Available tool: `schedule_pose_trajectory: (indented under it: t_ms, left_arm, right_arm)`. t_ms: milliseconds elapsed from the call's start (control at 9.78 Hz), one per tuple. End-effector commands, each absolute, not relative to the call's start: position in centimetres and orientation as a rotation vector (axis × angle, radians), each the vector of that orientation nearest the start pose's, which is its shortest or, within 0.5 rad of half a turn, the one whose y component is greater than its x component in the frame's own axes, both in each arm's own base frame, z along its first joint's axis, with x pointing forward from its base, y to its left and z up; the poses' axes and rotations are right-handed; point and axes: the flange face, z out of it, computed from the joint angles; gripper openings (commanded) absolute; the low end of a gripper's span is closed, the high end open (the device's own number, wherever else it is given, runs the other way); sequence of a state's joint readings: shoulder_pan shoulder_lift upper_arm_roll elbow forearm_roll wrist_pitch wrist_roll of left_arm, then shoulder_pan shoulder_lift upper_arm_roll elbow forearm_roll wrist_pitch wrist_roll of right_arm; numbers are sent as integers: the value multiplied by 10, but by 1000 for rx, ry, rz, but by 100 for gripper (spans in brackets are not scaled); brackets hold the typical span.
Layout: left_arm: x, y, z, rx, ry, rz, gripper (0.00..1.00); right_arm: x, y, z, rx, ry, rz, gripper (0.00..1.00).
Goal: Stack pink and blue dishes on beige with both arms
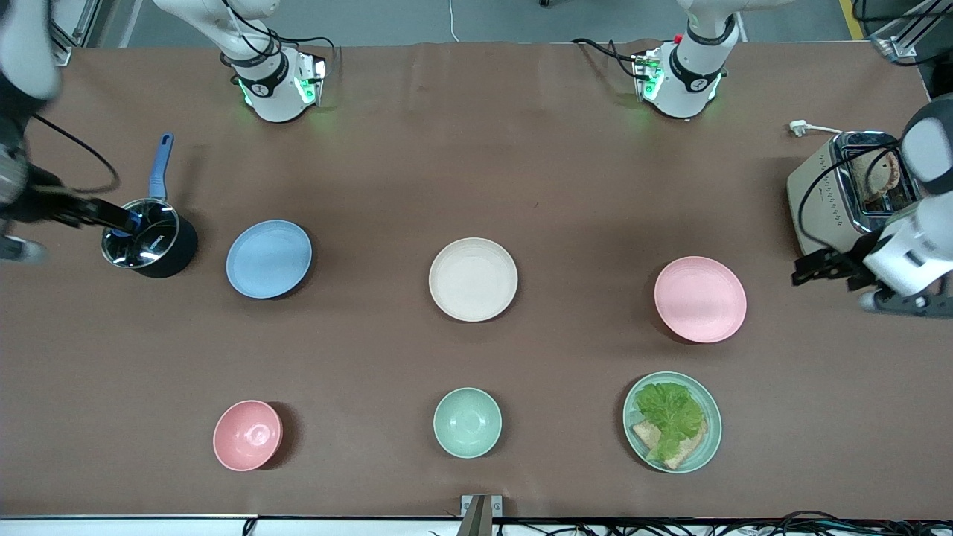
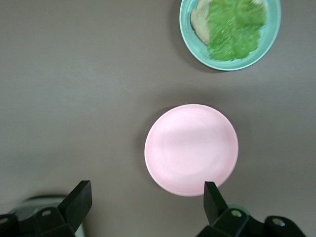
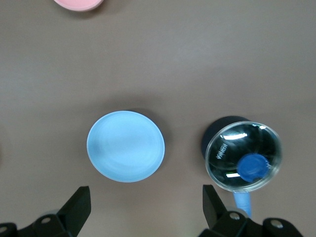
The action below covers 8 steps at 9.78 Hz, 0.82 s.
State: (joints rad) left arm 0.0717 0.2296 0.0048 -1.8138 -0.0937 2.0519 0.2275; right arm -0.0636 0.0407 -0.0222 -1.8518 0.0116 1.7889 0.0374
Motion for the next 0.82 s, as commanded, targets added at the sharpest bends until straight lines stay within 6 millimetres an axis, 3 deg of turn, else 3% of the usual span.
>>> schedule_pose_trajectory:
  t_ms: [0, 102, 205, 307, 511, 716]
  left_arm:
    - [619, 56, 324, -3286, 192, 21, 100]
    - [619, 62, 295, -3302, 234, 55, 100]
    - [616, 75, 268, -3312, 260, 102, 93]
    - [615, 76, 245, -3313, 326, 144, 79]
    - [612, 77, 213, -3314, 360, 188, 62]
    - [610, 76, 191, -3316, 356, 203, 49]
  right_arm:
    - [534, -43, 407, -3132, 69, 127, 100]
    - [526, -46, 370, -3131, 21, 103, 100]
    - [523, -46, 338, -3133, -31, 84, 100]
    - [525, -51, 314, -3128, -115, 92, 100]
    - [527, -71, 282, -3101, -251, 104, 100]
    - [525, -77, 253, -3007, -276, 103, 100]
